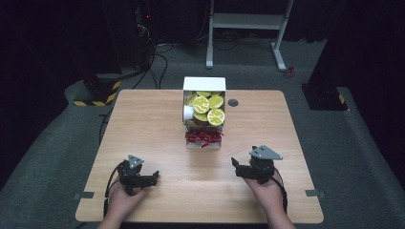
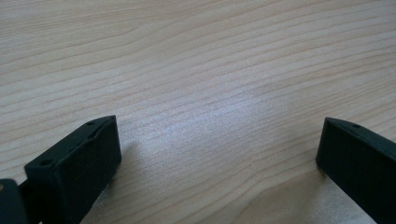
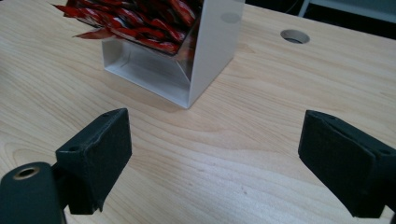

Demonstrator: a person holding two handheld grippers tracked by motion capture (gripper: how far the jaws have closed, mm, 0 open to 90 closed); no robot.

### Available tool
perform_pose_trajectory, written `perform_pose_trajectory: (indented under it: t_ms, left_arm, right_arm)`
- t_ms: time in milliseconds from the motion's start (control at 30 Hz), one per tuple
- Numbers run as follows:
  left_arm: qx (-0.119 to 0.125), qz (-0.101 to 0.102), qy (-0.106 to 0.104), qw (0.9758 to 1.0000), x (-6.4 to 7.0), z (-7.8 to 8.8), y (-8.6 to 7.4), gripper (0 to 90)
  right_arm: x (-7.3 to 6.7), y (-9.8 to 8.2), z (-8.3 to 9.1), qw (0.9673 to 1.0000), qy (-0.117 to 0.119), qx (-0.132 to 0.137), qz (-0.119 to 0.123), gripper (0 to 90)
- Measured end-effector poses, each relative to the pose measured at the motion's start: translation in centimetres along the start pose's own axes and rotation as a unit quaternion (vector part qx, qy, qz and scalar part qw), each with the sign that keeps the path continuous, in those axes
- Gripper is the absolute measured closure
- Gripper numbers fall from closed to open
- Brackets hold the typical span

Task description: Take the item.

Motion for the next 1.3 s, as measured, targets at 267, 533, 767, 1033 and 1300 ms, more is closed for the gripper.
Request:
perform_pose_trajectory:
  t_ms: [267, 533, 767, 1033, 1300]
  left_arm:
    - [0.000, 0.000, 0.000, 1.0000, 0.0, 0.0, 0.0, 0.3]
    - [-0.001, 0.003, 0.002, 1.0000, 0.1, 0.0, 0.0, 0.2]
    - [-0.002, 0.005, 0.004, 1.0000, 0.1, 0.0, 0.0, 0.2]
    - [-0.002, 0.005, 0.004, 1.0000, 0.1, 0.0, 0.0, 0.2]
    - [-0.002, 0.005, 0.004, 1.0000, 0.1, 0.0, 0.0, 0.2]
  right_arm:
    - [-0.1, 0.2, -0.1, 0.9999, 0.013, 0.001, -0.003, 12.0]
    - [0.2, 0.7, 1.0, 0.9997, 0.009, 0.021, -0.005, 11.9]
    - [0.3, 1.6, 1.9, 0.9995, 0.011, 0.030, -0.005, 11.9]
    - [0.0, 2.8, 2.4, 0.9991, 0.010, 0.040, 0.004, 12.1]
    - [-0.5, 3.8, 2.6, 0.9990, 0.021, 0.038, 0.007, 12.2]
Point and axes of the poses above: each handheld gripper's, and its own axes: z roughly backward along the jaws, y roughly out of its top, x roughly to its right, the point moved 3 cm from there along -z, roughly forward along the jaws, and after that the axes turned 12 degrees about -x, right-handed, at the moved point
